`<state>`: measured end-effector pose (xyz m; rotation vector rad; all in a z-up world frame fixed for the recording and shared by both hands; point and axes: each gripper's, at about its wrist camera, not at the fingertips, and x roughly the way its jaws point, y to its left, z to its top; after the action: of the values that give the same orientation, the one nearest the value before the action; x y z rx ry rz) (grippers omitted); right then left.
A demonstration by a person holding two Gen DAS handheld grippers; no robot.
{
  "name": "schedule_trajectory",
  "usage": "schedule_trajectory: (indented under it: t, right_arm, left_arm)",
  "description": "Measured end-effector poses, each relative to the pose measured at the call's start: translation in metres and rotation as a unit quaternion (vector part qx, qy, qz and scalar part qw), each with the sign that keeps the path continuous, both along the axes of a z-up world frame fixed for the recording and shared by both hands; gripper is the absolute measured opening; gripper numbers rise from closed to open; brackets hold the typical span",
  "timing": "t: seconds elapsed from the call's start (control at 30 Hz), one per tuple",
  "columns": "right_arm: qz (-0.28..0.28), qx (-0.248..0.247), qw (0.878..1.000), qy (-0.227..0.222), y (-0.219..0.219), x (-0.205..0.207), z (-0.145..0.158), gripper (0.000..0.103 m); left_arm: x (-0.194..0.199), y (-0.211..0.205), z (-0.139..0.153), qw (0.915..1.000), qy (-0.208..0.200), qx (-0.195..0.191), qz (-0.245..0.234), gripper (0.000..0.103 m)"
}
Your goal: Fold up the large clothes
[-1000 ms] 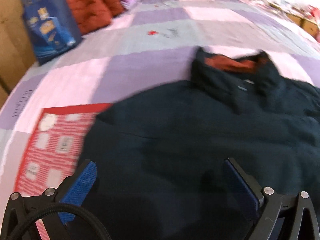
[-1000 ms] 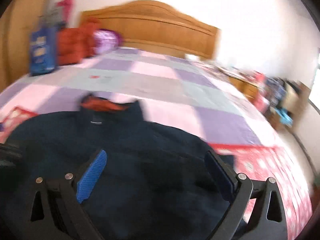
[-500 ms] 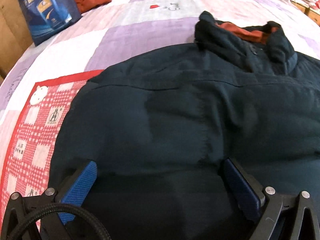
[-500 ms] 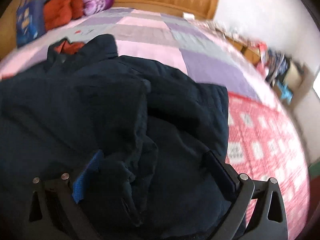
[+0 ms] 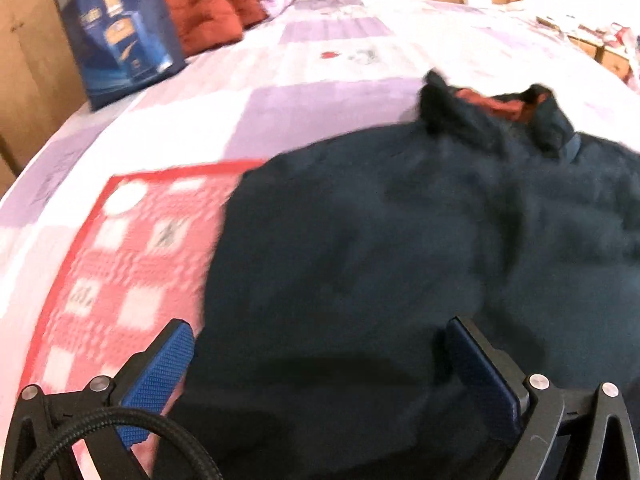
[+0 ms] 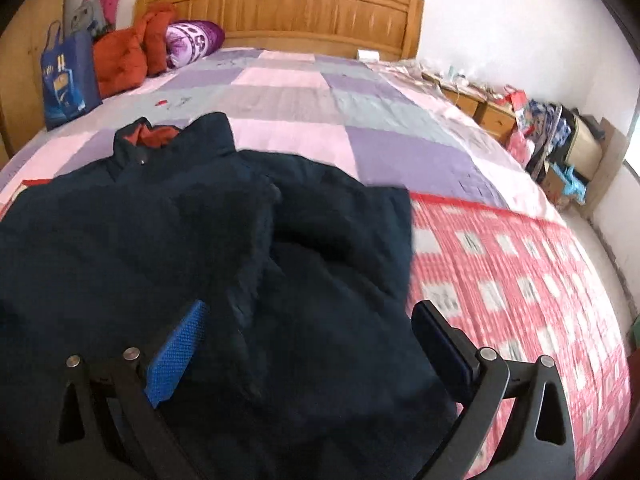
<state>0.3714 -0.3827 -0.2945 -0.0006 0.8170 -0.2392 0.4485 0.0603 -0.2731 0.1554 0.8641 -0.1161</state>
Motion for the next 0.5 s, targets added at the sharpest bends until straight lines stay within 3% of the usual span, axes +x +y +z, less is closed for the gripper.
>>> schedule_trajectory:
  t: [0.13, 0.23, 0.33, 0.4, 0.47, 0.5]
  right_arm:
    - [-0.02, 0.07, 0.997, 0.006, -0.028, -0.023, -0.007, 0.103]
    - [-0.043, 0.039, 0.998, -0.011, -0.022, -0.038, 0.007, 0.103]
    - [-0.015, 0.011, 1.0, -0.011, 0.001, -0.059, 0.011, 0.103]
    - [0.003, -0.014, 1.0, 0.02, 0.007, -0.068, -0.004, 0.102]
    - [-0.032, -0.022, 0.996, 0.074, -0.007, -0.079, -0.029, 0.102]
    - [-0.063, 0.001, 0.994, 0.086, -0.024, -0.089, -0.038, 0.103]
  left_arm:
    - [-0.007, 0.049, -0.025, 0.9973, 0.04, 0.008, 0.061, 0.103]
    - [-0.024, 0.075, -0.027, 0.9939, 0.049, -0.01, 0.098, 0.103]
    - [-0.047, 0.075, -0.03, 0.9947, 0.056, -0.018, 0.084, 0.103]
    - [-0.065, 0.069, -0.036, 0.9958, 0.067, -0.003, 0.062, 0.103]
    - [-0.078, 0.066, -0.048, 0.9948, 0.086, 0.021, 0.049, 0.103]
    - [-0.086, 0.07, -0.052, 0.9943, 0.091, 0.025, 0.049, 0.103]
